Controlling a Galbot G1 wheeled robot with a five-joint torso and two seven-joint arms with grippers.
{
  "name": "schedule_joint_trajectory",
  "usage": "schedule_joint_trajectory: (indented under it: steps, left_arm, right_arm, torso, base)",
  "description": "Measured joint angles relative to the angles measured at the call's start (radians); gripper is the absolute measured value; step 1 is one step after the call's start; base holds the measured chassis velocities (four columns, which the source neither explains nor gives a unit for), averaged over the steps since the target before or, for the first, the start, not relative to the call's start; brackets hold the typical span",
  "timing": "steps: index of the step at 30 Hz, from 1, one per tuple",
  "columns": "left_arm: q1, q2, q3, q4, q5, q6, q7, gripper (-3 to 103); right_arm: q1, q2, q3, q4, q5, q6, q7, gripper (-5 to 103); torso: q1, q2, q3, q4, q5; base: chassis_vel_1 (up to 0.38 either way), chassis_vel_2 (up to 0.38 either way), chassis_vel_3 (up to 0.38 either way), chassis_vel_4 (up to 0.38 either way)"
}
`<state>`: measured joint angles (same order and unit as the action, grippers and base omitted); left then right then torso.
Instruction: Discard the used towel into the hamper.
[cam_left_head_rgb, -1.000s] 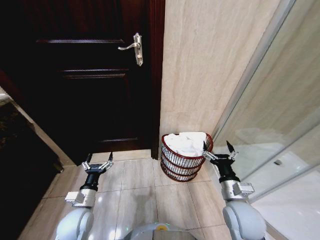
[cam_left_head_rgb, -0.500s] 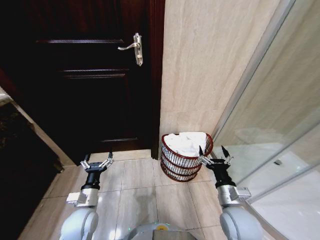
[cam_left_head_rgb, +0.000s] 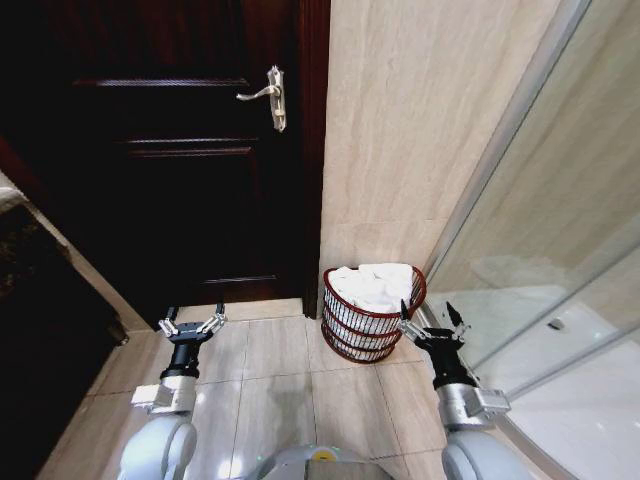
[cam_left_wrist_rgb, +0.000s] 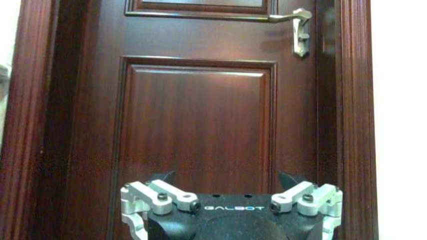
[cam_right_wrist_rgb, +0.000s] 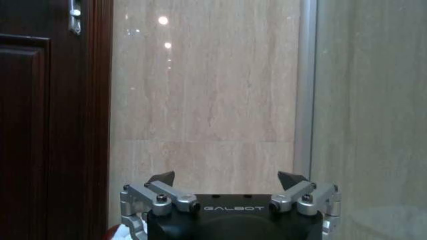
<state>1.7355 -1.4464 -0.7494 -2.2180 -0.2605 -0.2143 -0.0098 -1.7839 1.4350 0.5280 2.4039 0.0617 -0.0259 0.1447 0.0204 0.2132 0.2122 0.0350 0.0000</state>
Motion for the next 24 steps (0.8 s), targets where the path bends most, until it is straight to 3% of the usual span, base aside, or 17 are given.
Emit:
schedule_joint_trajectory:
  steps: [24]
  left_arm:
    - [0.012,0.012,-0.015,0.044,-0.045,-0.056,0.000,100]
  right_arm:
    - [-0.036,0.004,-0.029,-0.009,-0.026,0.066,0.024,100]
  torso:
    - [0.000,0.000,0.000,0.0000,-0.0001]
  base:
    - [0.036,-0.033,-0.034,0.034]
